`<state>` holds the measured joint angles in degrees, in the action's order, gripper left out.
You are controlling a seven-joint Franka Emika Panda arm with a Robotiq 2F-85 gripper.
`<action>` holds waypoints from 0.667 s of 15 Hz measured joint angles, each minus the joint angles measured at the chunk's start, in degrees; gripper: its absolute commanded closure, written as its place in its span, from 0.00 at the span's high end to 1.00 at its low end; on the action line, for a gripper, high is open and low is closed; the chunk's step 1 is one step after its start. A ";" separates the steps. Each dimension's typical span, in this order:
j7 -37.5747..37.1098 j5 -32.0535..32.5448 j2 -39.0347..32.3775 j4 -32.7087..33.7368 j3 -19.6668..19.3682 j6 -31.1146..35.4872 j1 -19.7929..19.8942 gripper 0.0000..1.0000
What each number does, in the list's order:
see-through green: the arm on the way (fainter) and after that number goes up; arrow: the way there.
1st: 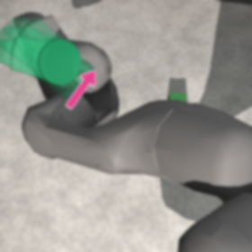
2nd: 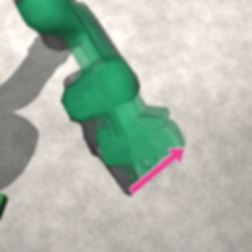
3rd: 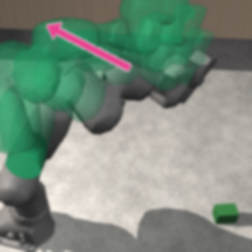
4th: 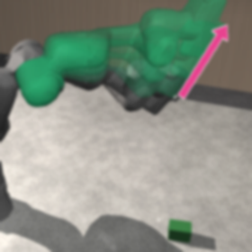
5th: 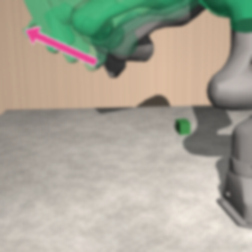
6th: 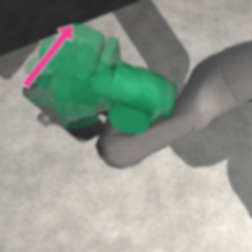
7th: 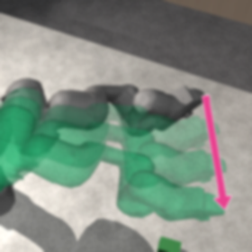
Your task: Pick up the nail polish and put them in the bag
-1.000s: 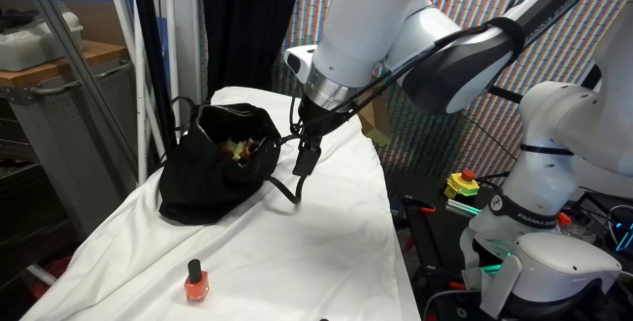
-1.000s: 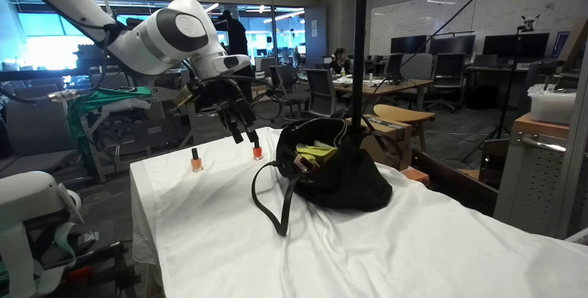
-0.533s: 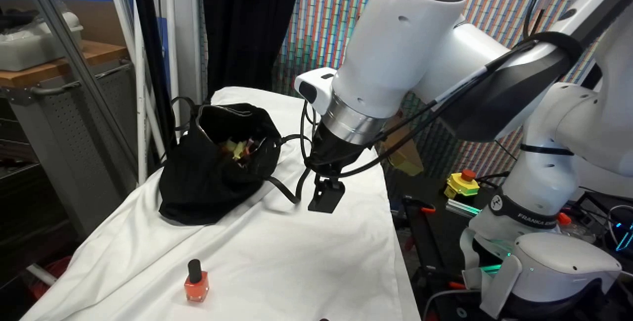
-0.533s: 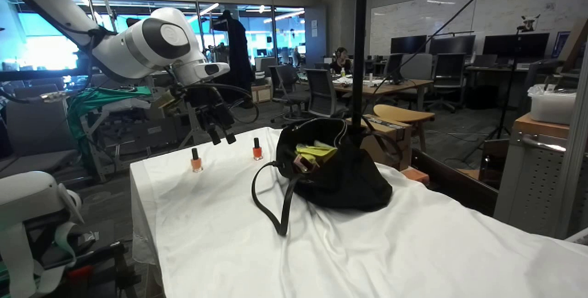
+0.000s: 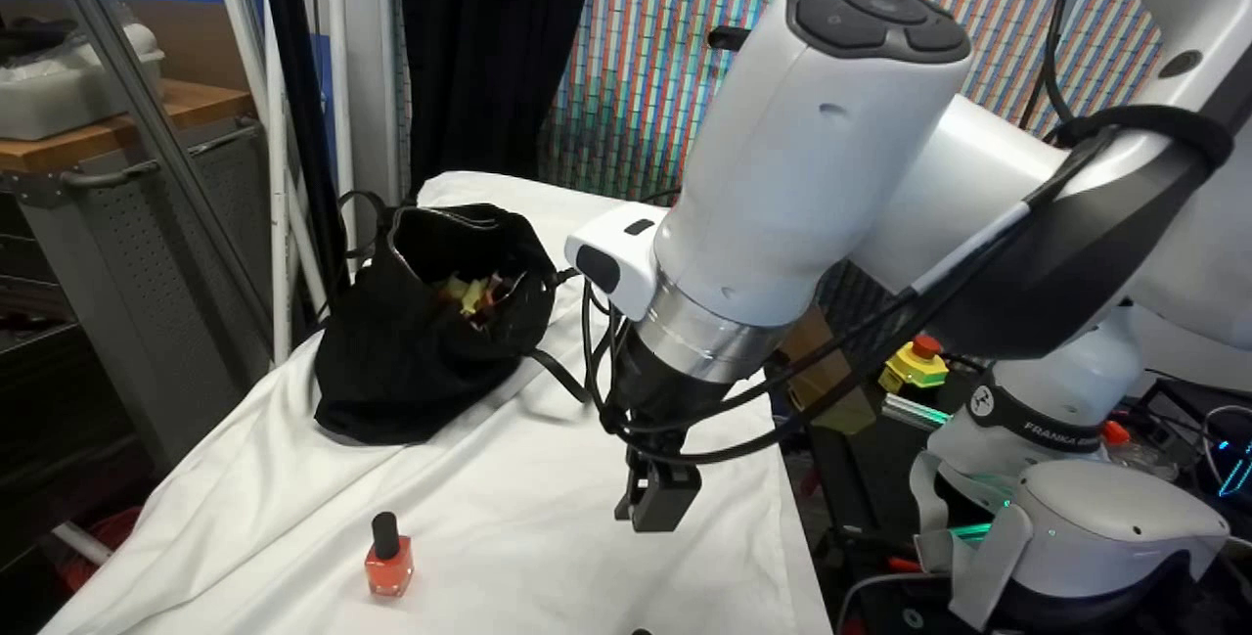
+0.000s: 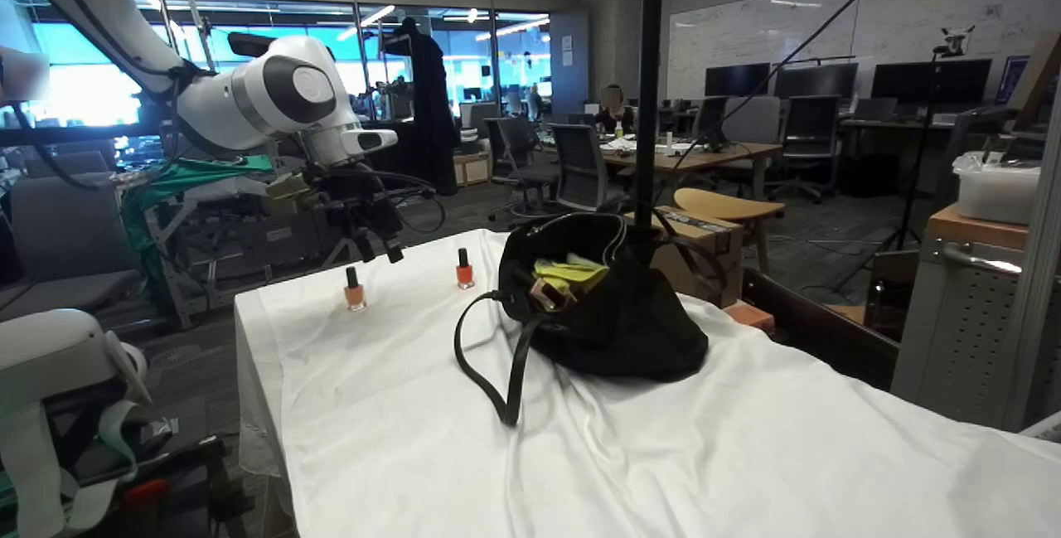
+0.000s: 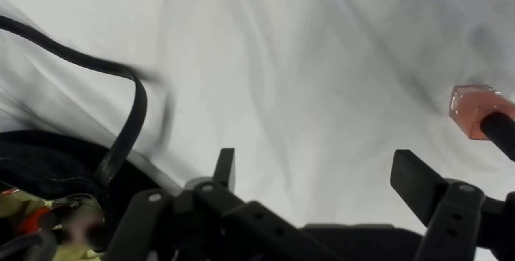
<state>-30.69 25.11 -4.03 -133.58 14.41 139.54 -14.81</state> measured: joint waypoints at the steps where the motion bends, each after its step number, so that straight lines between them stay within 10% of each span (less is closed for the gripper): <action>1: -0.02 0.00 -1.23 1.27 0.00 0.00 -0.35 1.00; 10: 5.63 -2.43 -11.65 13.09 -1.85 0.35 -0.90 1.00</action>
<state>-25.06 22.68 -15.69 -120.49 12.56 139.89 -15.70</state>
